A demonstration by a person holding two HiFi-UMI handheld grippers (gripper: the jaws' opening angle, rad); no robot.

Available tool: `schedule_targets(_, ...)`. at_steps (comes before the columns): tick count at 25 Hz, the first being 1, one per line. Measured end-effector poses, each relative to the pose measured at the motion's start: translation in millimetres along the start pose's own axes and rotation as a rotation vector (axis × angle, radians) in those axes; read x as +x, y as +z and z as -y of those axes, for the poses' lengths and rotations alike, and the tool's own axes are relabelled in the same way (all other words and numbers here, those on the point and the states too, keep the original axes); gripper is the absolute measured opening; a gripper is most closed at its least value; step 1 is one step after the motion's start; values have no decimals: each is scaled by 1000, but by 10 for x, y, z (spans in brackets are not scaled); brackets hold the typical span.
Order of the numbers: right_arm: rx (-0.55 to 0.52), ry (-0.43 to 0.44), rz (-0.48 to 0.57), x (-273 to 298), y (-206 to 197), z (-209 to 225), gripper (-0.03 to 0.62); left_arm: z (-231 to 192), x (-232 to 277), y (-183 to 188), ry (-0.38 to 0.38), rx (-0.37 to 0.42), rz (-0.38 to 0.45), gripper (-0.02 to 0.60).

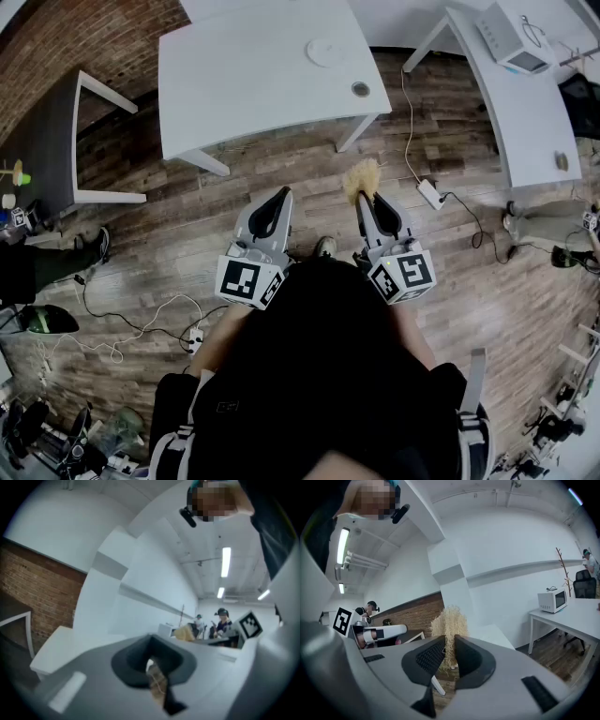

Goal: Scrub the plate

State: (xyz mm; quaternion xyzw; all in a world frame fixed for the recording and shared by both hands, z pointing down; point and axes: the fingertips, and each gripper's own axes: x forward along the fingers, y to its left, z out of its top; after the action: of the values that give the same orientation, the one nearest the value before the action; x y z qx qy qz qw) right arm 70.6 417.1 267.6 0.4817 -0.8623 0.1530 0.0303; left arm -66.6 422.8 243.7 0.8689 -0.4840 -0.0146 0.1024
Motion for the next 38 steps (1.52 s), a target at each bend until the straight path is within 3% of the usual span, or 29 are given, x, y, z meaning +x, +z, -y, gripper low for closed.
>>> schedule_targets(22, 36, -1, 20, -165, 31, 194, 57, 252, 110, -102, -14, 9, -27, 3)
schedule_targets(38, 11, 71, 18, -453, 42, 747, 57, 693, 505, -179, 57, 51, -18, 3)
